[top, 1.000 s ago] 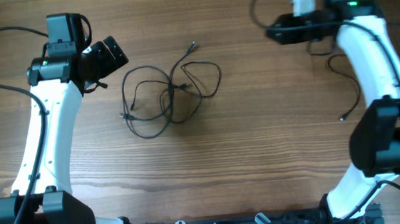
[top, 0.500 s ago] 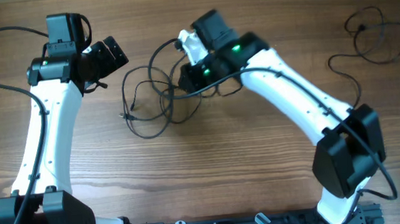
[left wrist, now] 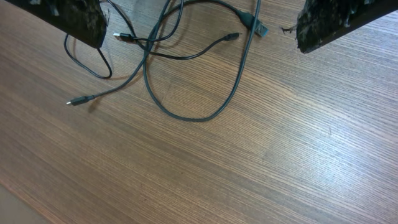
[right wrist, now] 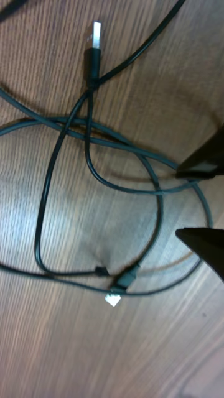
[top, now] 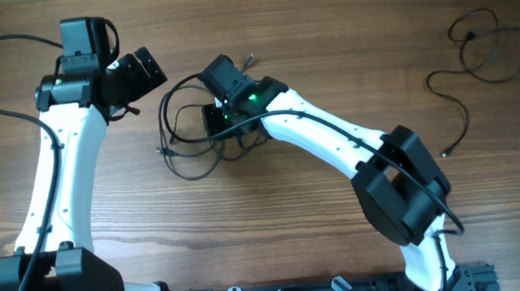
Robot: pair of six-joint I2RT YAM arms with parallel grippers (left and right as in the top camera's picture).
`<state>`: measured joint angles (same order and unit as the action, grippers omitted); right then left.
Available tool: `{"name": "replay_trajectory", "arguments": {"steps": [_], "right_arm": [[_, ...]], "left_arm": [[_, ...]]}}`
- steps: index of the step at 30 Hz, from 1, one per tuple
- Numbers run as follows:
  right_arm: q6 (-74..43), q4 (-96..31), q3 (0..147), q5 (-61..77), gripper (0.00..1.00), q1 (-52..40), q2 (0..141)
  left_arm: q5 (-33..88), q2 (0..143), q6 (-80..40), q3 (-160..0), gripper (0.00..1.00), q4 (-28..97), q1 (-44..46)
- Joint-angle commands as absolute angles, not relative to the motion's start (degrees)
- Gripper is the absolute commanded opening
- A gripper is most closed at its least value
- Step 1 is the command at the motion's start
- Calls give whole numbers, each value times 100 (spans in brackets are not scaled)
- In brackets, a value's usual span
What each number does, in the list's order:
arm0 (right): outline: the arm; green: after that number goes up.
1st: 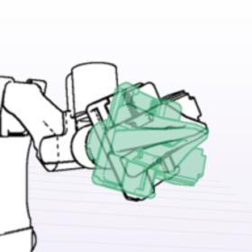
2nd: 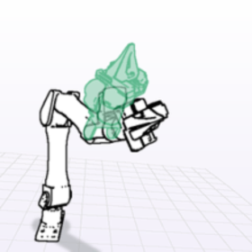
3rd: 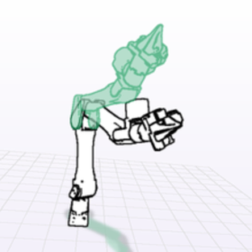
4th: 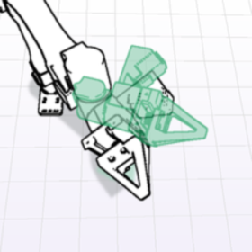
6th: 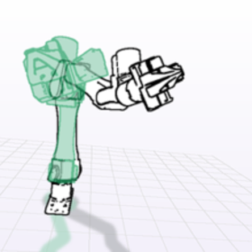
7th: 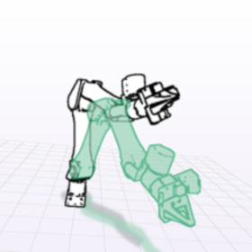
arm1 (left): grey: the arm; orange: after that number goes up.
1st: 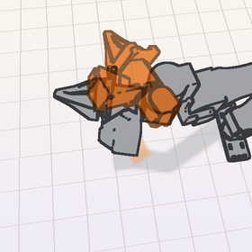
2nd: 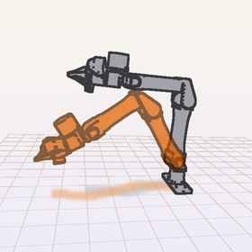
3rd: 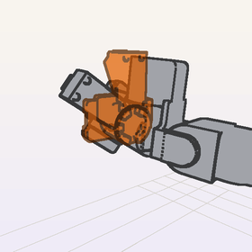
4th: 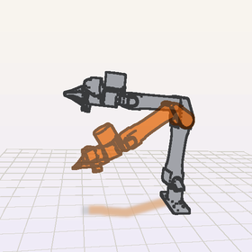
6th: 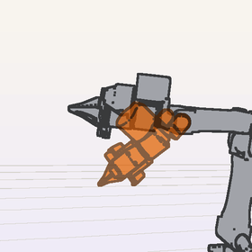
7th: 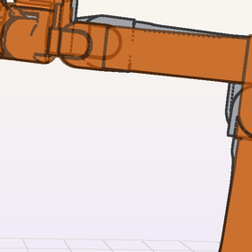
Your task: Untangle cables
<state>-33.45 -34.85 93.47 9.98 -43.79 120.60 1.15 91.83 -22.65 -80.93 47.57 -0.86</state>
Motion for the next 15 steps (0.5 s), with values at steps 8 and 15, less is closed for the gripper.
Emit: {"name": "replay_trajectory", "arguments": {"steps": [8, 15], "right_arm": [[-3916, -3299, 9323, -196, 29, -4473, 12700], [-3918, -3205, 9323, -537, 28, -4744, 12971]], "left_arm": [[36, 9196, -2296, -8051, 100, 4744, -108], [36, 9196, -2298, -8051, 100, 4744, -108]]}}
